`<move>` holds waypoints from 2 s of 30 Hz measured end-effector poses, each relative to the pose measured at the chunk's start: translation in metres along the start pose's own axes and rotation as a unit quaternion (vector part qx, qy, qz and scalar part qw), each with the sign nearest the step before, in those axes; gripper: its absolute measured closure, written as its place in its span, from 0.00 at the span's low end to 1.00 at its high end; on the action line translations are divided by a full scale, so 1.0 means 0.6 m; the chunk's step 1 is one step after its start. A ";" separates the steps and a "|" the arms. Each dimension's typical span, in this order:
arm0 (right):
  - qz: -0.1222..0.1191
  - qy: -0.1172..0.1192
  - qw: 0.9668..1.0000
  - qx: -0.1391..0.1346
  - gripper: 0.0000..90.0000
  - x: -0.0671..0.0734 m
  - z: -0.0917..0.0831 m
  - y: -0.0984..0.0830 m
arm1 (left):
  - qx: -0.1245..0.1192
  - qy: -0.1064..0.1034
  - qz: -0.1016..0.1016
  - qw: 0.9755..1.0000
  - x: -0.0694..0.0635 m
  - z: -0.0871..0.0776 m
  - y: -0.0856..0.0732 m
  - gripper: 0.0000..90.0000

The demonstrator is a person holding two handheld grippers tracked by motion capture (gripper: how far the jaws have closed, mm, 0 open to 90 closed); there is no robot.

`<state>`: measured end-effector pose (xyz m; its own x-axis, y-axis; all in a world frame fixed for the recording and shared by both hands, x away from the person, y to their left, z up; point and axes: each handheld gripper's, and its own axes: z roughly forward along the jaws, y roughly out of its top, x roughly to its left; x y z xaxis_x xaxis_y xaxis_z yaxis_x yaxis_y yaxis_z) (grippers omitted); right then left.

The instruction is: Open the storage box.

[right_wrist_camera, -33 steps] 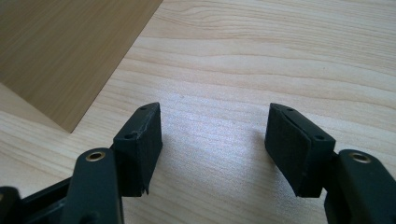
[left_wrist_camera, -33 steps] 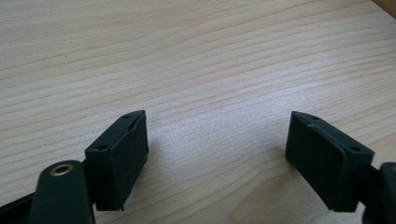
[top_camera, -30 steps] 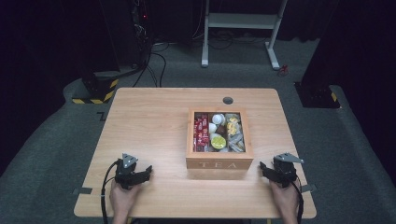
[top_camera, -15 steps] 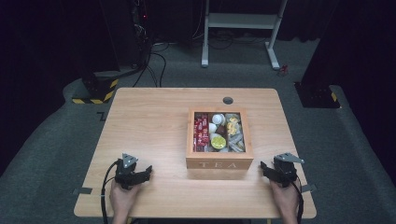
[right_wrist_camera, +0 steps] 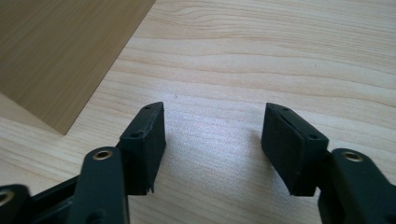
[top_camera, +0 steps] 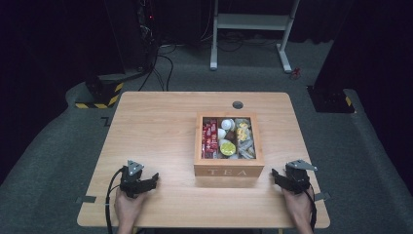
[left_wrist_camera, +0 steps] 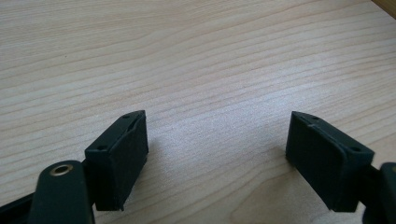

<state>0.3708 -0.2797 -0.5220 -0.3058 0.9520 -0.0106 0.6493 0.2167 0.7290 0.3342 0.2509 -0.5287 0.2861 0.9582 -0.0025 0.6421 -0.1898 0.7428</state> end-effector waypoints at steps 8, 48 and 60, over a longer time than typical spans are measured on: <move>-0.010 0.022 1.000 0.003 0.48 0.005 -0.006 -0.001 | 0.000 0.000 0.000 1.000 0.000 0.000 0.000 0.23; -0.083 0.141 0.987 -0.007 0.81 0.098 -0.028 -0.022 | 0.000 -0.001 0.000 1.000 0.000 0.000 0.000 0.23; -0.123 0.183 0.975 -0.018 0.93 0.144 -0.021 -0.003 | 0.000 0.000 0.000 1.000 0.000 0.000 0.000 0.23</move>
<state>0.3347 -0.2004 -0.5155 -0.6813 0.7301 0.0527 0.5021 0.4137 0.7594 0.3340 0.2509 -0.5288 0.2862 0.9582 -0.0035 0.6424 -0.1892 0.7427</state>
